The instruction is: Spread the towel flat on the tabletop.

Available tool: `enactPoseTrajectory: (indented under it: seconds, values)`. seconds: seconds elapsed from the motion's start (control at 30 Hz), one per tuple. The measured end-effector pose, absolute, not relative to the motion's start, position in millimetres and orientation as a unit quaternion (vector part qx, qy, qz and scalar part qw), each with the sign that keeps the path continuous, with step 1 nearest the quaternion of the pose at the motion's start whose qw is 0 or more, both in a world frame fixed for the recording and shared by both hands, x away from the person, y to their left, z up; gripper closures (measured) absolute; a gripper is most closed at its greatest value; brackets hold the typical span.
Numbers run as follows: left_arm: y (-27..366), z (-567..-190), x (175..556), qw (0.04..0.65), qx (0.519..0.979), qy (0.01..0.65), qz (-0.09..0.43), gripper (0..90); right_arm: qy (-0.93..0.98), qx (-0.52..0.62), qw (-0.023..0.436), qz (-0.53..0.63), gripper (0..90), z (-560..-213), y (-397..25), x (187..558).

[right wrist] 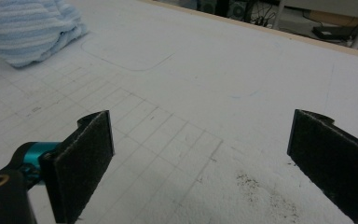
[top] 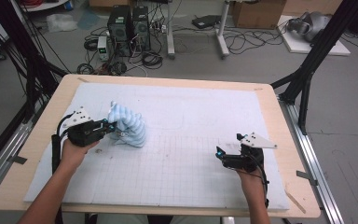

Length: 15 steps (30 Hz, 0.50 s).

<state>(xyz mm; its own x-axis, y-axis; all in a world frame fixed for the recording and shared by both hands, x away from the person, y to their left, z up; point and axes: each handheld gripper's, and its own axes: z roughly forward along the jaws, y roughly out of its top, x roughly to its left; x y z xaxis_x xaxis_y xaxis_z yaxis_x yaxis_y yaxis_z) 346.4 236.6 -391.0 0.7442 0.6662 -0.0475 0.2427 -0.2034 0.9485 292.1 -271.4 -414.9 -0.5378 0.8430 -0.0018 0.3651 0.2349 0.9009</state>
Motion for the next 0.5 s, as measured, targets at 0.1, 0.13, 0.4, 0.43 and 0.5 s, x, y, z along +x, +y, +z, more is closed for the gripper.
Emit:
enactPoseTrajectory:
  seconds: [0.1,0.13,0.4,0.43,0.5]
  values:
    - [224.5,-382.4,345.6,0.566,0.753,0.284,0.181,80.9,0.742,0.407,0.258,0.467,6.2,-414.5,-271.7,292.3]
    - [213.6,-376.4,345.7,0.576,0.754,0.268,0.166,80.9,0.741,0.406,0.259,0.467,6.2,-414.5,-271.9,292.5]
    - [165.1,-360.6,345.8,0.619,0.748,0.215,0.105,81.5,0.74,0.411,0.253,0.468,6.2,-415.2,-272.9,292.8]
    - [165.1,-360.6,345.8,0.619,0.748,0.215,0.105,81.7,0.74,0.412,0.253,0.468,6.2,-415.4,-273.0,292.8]
    - [151.7,-354.7,342.0,0.656,0.724,0.199,0.077,81.9,0.74,0.411,0.253,0.469,6.2,-416.0,-273.0,293.4]
